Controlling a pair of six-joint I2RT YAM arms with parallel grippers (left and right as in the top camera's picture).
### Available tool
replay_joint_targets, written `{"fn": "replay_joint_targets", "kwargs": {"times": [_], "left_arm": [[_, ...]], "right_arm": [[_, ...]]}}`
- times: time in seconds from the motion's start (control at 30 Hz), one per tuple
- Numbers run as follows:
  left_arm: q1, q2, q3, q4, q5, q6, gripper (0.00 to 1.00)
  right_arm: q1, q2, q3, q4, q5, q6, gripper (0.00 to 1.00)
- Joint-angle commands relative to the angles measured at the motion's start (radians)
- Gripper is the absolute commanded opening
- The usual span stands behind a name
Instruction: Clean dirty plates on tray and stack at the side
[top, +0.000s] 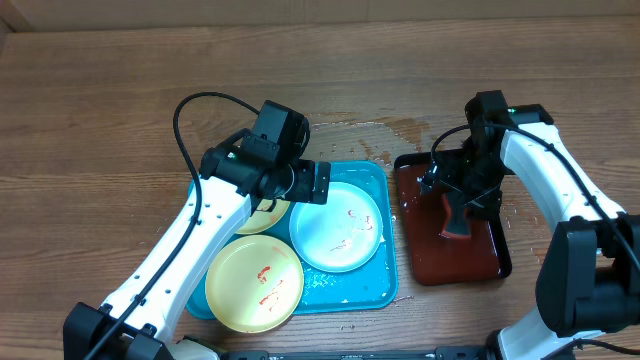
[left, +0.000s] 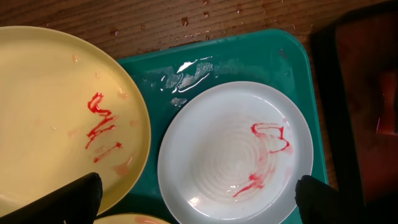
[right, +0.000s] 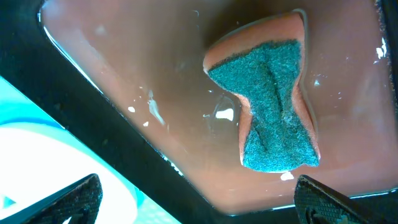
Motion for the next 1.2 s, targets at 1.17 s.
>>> {"fn": "replay_joint_targets", "kwargs": {"times": [1.17], "left_arm": [[-0.005,0.004,0.021,0.046,0.004,0.072,1.0]], "right_arm": [[0.035,-0.014,0.009,0.045,0.037,-0.751,1.0]]}}
